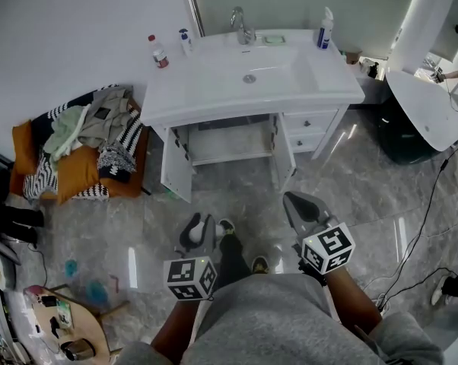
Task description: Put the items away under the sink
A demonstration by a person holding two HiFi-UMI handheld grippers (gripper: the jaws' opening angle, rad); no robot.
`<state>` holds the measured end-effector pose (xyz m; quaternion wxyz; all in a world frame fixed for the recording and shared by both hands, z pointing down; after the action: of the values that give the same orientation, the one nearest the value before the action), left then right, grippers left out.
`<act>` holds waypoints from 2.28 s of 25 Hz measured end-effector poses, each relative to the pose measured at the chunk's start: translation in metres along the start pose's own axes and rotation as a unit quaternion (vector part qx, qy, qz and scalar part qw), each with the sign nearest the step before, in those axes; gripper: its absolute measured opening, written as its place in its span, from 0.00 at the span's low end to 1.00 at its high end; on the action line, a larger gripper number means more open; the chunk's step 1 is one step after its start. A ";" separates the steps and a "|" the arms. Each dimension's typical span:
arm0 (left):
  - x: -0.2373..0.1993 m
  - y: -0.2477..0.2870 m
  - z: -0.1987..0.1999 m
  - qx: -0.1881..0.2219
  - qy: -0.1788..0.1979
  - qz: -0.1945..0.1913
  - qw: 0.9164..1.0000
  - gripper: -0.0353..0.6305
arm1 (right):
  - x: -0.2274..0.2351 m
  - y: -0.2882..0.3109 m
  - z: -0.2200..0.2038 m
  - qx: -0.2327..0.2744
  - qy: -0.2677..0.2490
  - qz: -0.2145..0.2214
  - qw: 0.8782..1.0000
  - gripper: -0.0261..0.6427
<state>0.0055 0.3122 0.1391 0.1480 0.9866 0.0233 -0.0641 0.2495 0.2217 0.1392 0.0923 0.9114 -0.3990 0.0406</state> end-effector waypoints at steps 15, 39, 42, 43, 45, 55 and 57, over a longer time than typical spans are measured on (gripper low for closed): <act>-0.033 0.055 0.003 -0.032 -0.005 -0.016 0.999 0.23 | 0.018 0.055 -0.004 -0.038 0.002 -0.006 0.999 0.04; -0.108 0.174 0.040 -0.065 -0.016 -0.081 0.994 0.23 | 0.033 0.198 0.021 -0.069 0.013 -0.029 0.997 0.04; -0.116 0.180 0.042 -0.066 -0.018 -0.080 0.994 0.23 | 0.031 0.210 0.024 -0.068 0.010 -0.028 0.997 0.04; -0.119 0.182 0.043 -0.067 -0.017 -0.081 0.994 0.23 | 0.030 0.214 0.025 -0.068 0.011 -0.029 0.997 0.04; -0.124 0.187 0.044 -0.070 -0.016 -0.086 0.994 0.23 | 0.029 0.221 0.027 -0.069 0.011 -0.031 0.997 0.04; -0.145 0.205 0.046 -0.079 -0.025 -0.102 0.991 0.23 | 0.029 0.252 0.029 -0.080 0.008 -0.045 0.996 0.04; -0.153 0.208 0.046 -0.078 -0.025 -0.102 0.991 0.23 | 0.027 0.258 0.029 -0.080 0.006 -0.049 0.996 0.04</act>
<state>-0.1381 0.0953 0.1758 0.2178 0.9626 0.1249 -0.1014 0.0782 0.0248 0.1502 0.1697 0.9191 -0.3555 0.0097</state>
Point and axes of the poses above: the fingertips, and each gripper's own axes: y forward along the fingers, x to its right, z out of its top, the point moved 7 cm from there along -y, backward along the fingers, and after that the axes turned 5 degrees about x, right-handed, at the moved point
